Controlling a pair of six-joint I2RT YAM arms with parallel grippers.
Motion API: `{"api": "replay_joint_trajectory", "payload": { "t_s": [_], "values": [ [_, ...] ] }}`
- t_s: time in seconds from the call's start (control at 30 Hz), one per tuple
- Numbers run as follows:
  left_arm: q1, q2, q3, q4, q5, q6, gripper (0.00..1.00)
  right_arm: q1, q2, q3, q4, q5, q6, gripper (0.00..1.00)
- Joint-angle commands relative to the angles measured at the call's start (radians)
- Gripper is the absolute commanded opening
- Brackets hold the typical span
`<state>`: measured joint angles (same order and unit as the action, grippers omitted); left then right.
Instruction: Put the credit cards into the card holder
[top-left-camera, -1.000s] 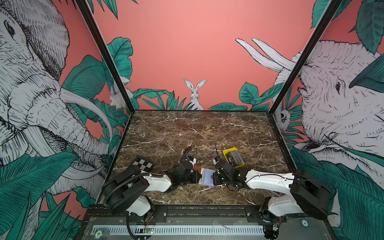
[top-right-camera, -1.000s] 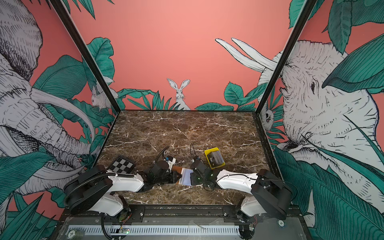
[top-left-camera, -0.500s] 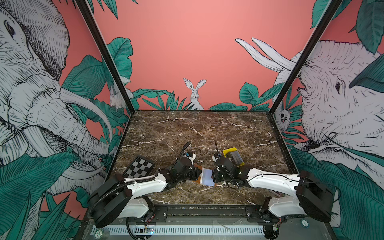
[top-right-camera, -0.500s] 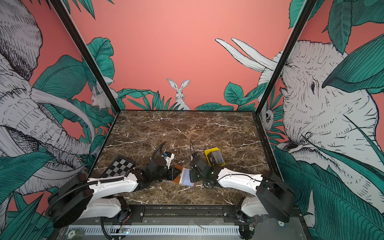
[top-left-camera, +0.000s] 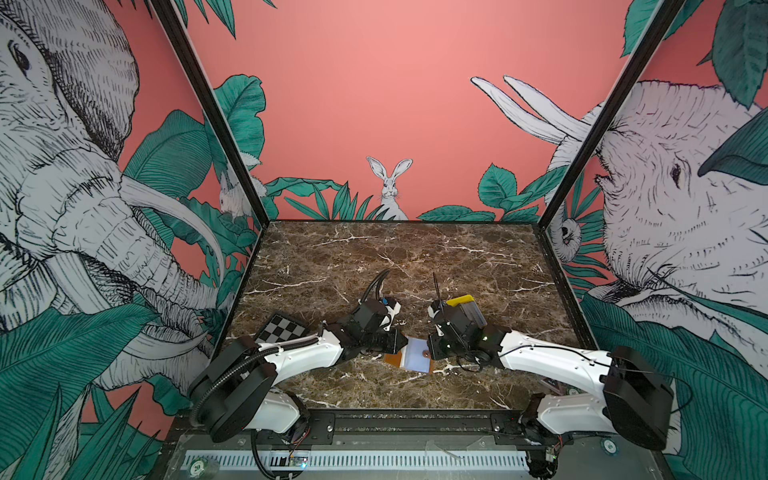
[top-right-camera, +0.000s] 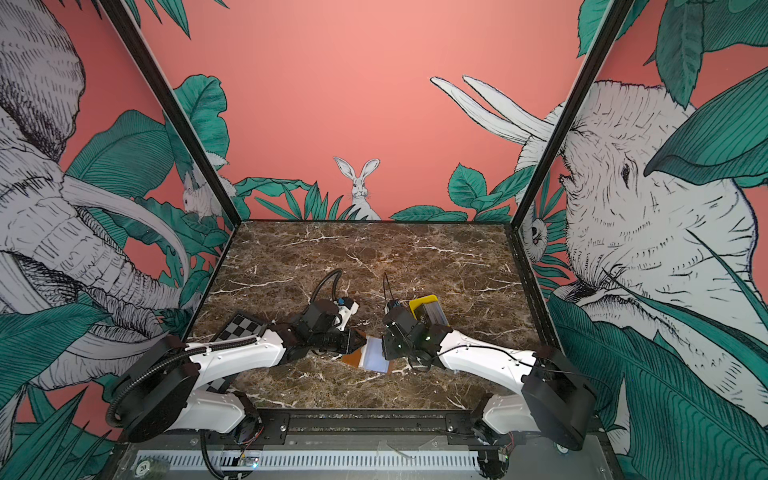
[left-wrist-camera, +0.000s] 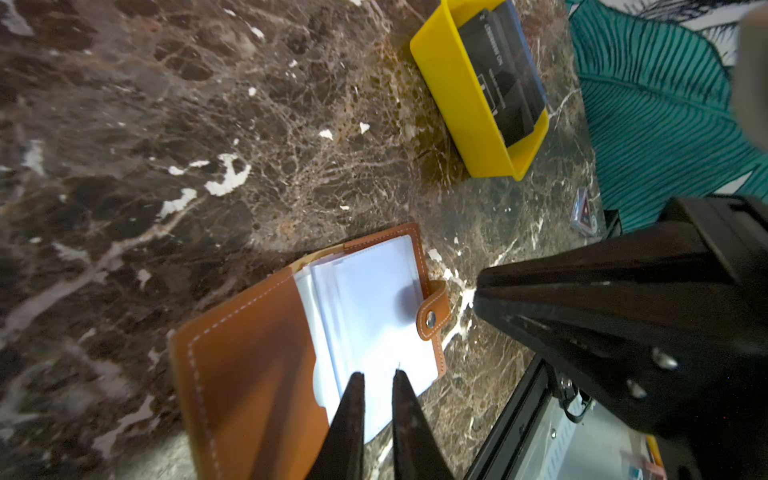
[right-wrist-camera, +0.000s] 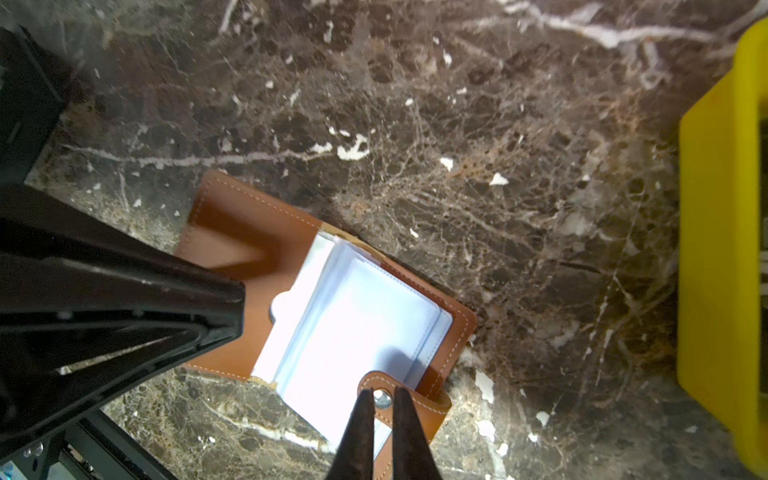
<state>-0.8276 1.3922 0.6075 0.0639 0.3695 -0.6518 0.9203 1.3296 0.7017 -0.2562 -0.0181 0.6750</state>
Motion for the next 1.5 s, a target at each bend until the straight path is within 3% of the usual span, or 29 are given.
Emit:
{"api": "replay_joint_trajectory", "payload": {
  "t_s": [0.0, 0.17, 0.53, 0.7, 0.77, 0.9, 1.17, 1.3, 1.47],
  "values": [
    [0.010, 0.021, 0.034, -0.086, 0.058, 0.064, 0.16, -0.005, 0.037, 0.012, 0.017, -0.049, 0.011, 0.12],
    [0.011, 0.040, 0.019, -0.088, 0.070, 0.064, 0.16, -0.005, 0.119, 0.023, 0.028, -0.099, 0.017, 0.15],
    [0.011, -0.001, -0.156, 0.037, 0.045, -0.045, 0.16, -0.011, 0.136, 0.051, -0.051, 0.011, 0.015, 0.16],
    [0.011, -0.022, -0.181, 0.067, 0.018, -0.083, 0.16, 0.018, 0.062, 0.103, -0.121, 0.029, -0.017, 0.30],
    [0.010, -0.017, -0.200, 0.116, 0.005, -0.124, 0.16, 0.052, 0.049, 0.141, -0.172, 0.051, -0.018, 0.31],
    [0.006, -0.030, -0.256, 0.225, -0.020, -0.210, 0.16, 0.086, 0.040, 0.152, -0.129, -0.004, 0.015, 0.31],
    [-0.011, -0.093, -0.290, 0.210, -0.098, -0.256, 0.16, 0.131, 0.190, 0.174, -0.018, -0.094, 0.070, 0.30],
    [-0.015, -0.093, -0.290, 0.220, -0.107, -0.262, 0.16, 0.136, 0.251, 0.203, -0.084, -0.035, 0.076, 0.29],
    [-0.015, -0.091, -0.293, 0.224, -0.123, -0.262, 0.16, 0.129, 0.216, 0.147, -0.100, 0.059, 0.137, 0.27]
  ]
}}
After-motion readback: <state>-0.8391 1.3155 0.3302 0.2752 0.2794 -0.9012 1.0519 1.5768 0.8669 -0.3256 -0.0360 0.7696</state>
